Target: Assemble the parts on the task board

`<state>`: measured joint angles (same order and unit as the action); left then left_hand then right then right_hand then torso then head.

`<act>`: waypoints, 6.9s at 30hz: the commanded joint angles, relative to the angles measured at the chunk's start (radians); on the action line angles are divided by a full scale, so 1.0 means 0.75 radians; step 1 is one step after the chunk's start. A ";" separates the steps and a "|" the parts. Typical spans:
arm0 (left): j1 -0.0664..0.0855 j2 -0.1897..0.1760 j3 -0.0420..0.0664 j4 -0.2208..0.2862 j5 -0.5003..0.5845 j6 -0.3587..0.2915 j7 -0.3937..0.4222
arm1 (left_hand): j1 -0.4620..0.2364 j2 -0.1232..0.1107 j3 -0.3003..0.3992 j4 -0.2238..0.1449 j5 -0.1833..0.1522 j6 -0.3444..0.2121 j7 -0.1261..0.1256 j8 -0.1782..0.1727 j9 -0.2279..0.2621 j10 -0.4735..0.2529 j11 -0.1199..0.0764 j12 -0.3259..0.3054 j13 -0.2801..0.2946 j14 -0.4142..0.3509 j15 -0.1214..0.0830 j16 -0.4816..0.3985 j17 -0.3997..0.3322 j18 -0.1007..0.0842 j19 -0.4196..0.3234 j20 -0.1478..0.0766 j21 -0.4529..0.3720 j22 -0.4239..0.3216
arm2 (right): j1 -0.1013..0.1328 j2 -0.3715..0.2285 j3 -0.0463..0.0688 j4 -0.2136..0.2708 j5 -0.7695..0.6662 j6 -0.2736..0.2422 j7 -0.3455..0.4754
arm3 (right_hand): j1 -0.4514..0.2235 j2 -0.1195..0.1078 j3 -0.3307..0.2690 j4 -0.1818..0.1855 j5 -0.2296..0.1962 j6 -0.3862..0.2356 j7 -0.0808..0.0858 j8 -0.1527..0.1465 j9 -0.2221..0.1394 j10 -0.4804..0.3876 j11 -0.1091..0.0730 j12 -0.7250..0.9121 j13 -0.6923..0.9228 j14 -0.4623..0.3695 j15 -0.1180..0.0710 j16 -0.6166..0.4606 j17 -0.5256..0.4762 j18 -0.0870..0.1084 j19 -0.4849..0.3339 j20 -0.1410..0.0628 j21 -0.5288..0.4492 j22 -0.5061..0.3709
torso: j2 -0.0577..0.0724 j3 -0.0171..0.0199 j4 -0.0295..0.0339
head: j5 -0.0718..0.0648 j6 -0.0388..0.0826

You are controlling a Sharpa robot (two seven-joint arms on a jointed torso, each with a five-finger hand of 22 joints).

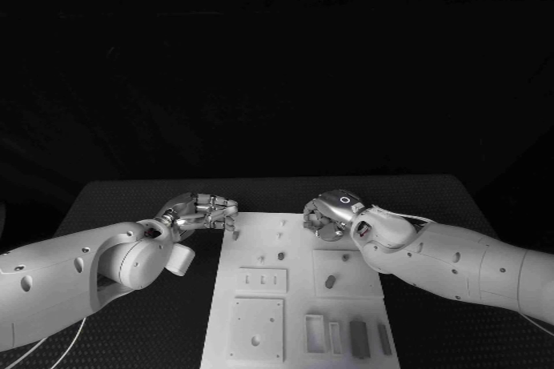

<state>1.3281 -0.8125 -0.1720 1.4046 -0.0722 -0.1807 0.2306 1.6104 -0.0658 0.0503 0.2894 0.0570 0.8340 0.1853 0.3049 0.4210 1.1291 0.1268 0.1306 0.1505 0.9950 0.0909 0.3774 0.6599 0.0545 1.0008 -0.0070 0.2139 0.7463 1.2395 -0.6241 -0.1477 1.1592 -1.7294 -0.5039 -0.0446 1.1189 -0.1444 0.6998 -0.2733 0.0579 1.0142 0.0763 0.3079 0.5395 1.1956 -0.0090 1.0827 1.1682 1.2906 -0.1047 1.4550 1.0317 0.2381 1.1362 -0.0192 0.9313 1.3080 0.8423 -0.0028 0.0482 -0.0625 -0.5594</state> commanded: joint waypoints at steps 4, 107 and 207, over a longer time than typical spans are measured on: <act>0.001 -0.001 0.001 0.005 -0.004 0.020 0.006 | -0.015 0.001 -0.009 0.000 -0.003 -0.006 0.008 -0.005 -0.002 0.004 0.009 -0.008 0.002 -0.001 0.007 -0.009 0.002 0.017 -0.006 0.004 -0.007 0.002 | -0.015 -0.015 -0.002 0.001 0.054 0.037 0.006 | -0.003 -0.023 -0.001 -0.001 -0.002 0.032 0.026 0.002 0.000 0.000 -0.007 0.000 -0.002 -0.002 -0.013 0.005 -0.004 0.032 0.004 -0.009 0.000 0.020 | 0.000 -0.0010 0.0006 | -0.004 0.002; 0.001 0.017 0.001 -0.015 -0.006 0.018 0.001 | -0.012 -0.003 -0.008 0.000 -0.003 -0.010 0.011 -0.008 -0.005 0.003 0.011 -0.017 0.004 0.000 0.008 -0.021 0.013 0.017 -0.005 0.005 -0.013 0.004 | -0.017 0.193 0.049 -0.065 0.394 0.043 0.014 | -0.017 0.094 0.058 -0.020 -0.001 0.036 0.030 -0.014 0.009 -0.029 -0.002 0.003 0.004 -0.047 -0.009 0.011 -0.037 0.032 -0.030 0.001 0.009 0.024 | 0.002 -0.0018 0.0030 | 0.017 0.000; 0.001 0.035 0.001 -0.040 -0.007 0.025 -0.001 | -0.014 -0.003 -0.007 0.000 -0.003 -0.013 0.012 -0.009 -0.006 0.002 0.013 -0.024 0.006 0.002 0.009 -0.032 0.022 0.017 -0.005 0.006 -0.018 0.006 | -0.018 0.198 0.047 -0.128 0.392 0.073 -0.036 | -0.032 -0.026 0.048 0.001 -0.002 -0.292 0.133 -0.191 -0.083 -0.116 0.095 0.020 0.021 -0.129 0.080 0.017 -0.089 0.032 -0.064 0.026 0.017 0.023 | 0.001 0.0000 -0.0003 | 0.013 -0.015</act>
<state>1.3279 -0.7878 -0.1721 1.3732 -0.0739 -0.1774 0.2213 1.6104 -0.0658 0.0503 0.2894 0.0570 0.8268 0.1926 0.3012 0.4175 1.1327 0.1304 0.1184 0.1540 0.9950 0.0909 0.3591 0.6753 0.0577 1.0007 -0.0070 0.2060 0.7496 1.2263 -0.4722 -0.1121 1.0590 -1.4328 -0.4278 -0.0812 1.0941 -0.1569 0.7398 -0.2771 0.0581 0.8376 0.1345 0.1644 0.4776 1.1076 0.0570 1.0920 1.1828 1.1951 -0.0522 1.4629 0.9630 0.2484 1.0896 -0.0016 0.9393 1.3078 0.8427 -0.0029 0.0482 -0.0522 -0.5713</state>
